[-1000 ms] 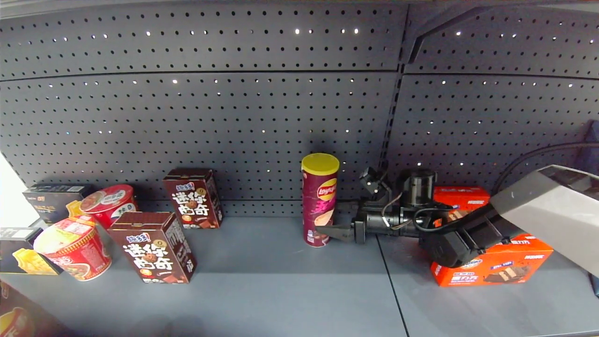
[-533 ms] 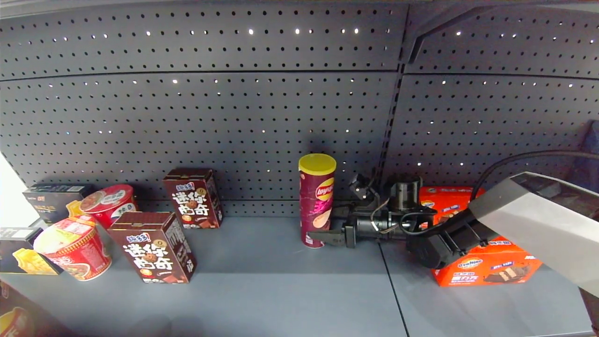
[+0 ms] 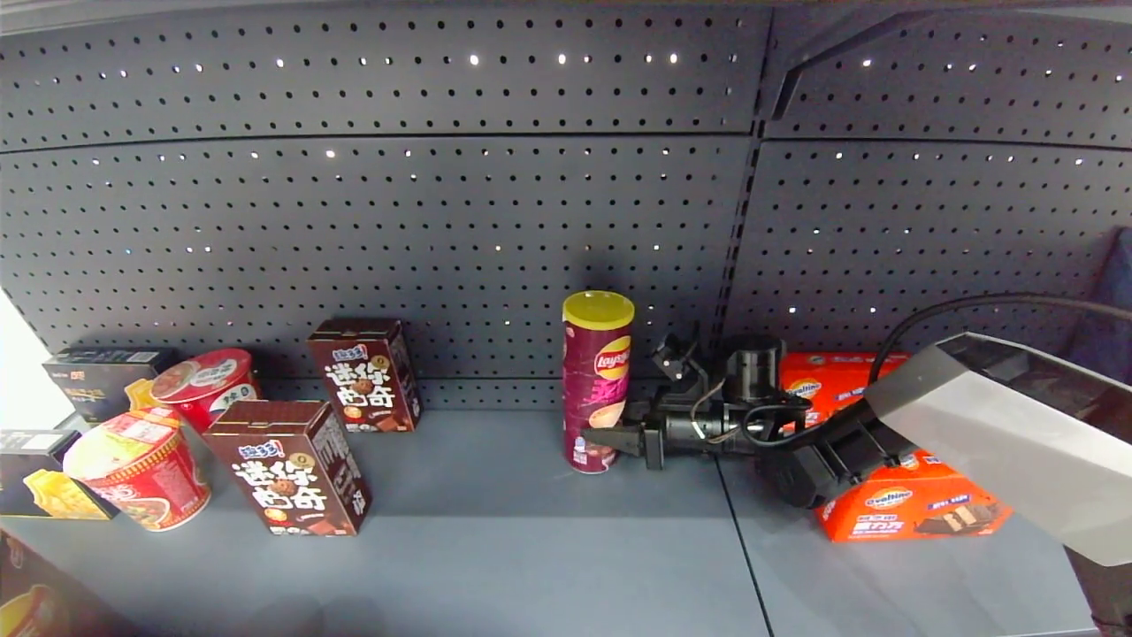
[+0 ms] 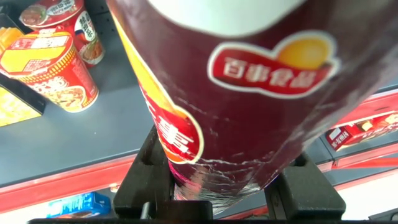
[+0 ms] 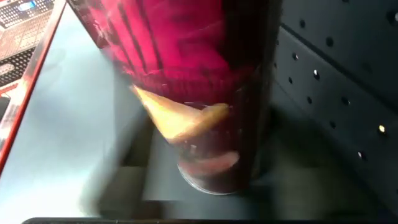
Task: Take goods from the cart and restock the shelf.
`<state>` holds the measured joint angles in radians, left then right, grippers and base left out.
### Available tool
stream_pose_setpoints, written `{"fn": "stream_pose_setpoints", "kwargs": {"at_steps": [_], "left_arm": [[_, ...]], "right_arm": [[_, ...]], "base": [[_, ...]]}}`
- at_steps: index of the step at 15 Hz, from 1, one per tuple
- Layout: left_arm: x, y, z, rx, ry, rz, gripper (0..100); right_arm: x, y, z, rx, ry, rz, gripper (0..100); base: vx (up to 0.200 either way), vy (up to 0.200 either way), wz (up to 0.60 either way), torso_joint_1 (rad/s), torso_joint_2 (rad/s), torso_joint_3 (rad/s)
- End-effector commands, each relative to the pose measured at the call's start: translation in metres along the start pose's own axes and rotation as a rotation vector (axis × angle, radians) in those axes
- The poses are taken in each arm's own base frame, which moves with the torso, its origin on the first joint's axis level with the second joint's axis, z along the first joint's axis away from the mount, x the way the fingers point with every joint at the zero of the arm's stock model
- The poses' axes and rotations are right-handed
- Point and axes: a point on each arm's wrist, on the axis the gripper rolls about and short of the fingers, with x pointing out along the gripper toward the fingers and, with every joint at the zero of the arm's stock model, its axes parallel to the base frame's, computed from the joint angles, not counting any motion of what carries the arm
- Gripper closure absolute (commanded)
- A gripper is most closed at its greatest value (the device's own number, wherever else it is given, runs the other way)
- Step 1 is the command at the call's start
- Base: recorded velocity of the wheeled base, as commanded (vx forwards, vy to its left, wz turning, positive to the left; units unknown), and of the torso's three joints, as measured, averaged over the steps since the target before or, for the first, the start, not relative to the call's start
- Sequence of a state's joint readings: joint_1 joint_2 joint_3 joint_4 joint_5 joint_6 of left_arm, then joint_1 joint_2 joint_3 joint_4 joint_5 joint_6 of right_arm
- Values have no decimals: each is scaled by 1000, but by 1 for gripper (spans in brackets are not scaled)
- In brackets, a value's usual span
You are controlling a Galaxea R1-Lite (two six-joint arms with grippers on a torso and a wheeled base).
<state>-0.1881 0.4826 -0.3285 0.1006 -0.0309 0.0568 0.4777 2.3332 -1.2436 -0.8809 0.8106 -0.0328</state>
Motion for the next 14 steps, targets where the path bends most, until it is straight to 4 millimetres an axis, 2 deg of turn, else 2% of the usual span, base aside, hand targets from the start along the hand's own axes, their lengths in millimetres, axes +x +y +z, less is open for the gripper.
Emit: {"fn": "stream_pose_setpoints", "kwargs": {"at_steps": [1,3,5,9,12,14], "left_arm": [[0,0,0,0,-2,0,100],[0,0,0,0,-1,4,100],[0,0,-3,-1,-6,2,100],[-6,-1,-9,0,-37,3,100],[-13,-1,-12,2,-75,8,100],[-16,0,-10,2,-95,31,100]], "right_arm": [[-1,3,5,-6,-7,3,100],[-7,17,27,-34,-34,-18,100],[-17,47,40,-41,-32,-15,100],[-29,123,65,-56,-37,-62,100],[-43,154,71,-67,-45,-154,100],[-61,171,62,-56,-20,-239,100]], "base": [[0,0,0,0,0,0],[0,0,0,0,0,0],[0,0,0,0,0,0],[0,0,0,0,0,0],[0,0,0,0,0,0],[0,0,0,0,0,0]]}}
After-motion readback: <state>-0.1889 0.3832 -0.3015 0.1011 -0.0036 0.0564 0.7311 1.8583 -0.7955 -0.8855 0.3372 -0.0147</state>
